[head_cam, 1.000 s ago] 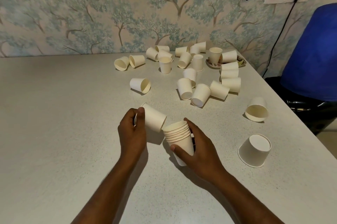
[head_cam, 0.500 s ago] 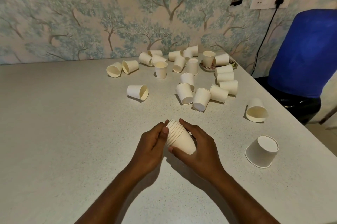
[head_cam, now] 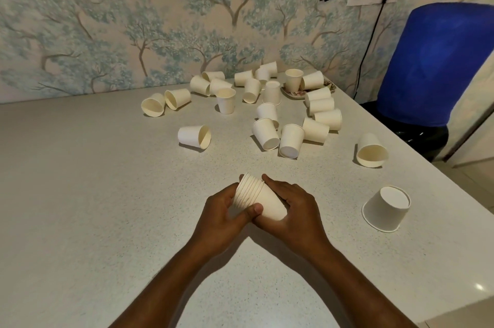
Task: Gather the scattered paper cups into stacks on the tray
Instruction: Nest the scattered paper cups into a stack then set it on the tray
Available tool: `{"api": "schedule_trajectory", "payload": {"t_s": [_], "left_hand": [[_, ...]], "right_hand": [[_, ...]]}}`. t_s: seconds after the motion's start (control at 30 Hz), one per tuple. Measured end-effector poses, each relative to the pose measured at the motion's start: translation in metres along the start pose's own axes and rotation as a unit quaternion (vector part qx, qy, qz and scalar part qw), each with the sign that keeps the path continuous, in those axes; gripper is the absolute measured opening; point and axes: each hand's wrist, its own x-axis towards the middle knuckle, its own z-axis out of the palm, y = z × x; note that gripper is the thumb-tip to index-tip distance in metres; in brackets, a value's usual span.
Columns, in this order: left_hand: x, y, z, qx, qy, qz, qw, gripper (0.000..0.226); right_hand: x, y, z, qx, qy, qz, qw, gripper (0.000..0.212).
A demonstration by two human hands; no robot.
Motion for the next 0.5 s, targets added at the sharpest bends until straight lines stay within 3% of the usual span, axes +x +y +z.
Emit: {"api": "schedule_trajectory", "payload": {"t_s": [0.1, 0.23, 0.37, 0.5], "left_hand": [[0.001, -0.003, 0.007, -0.010, 0.008, -0.014, 1.000, 0.037], [0.007, -0.010, 0.015, -0.022, 0.013, -0.036, 0.999, 0.052], [0.011, -0.014, 0.018, -0.039, 0.027, -0.056, 0.997, 0.050], [0.015, -0.010, 0.030, -0.048, 0.019, -0.059, 0.997, 0.051]], "right_hand": [[-0.002, 0.004, -0.007, -0.026, -0.024, 0.003, 0.999, 0.085], [-0.012, 0.013, -0.028, -0.077, 0.011, 0.004, 0.997, 0.080], [-0.021, 0.025, -0.057, -0.100, 0.121, -0.023, 0.987, 0.059], [-0.022, 0.041, -0.087, -0.181, 0.266, -0.013, 0.947, 0.042]]}}
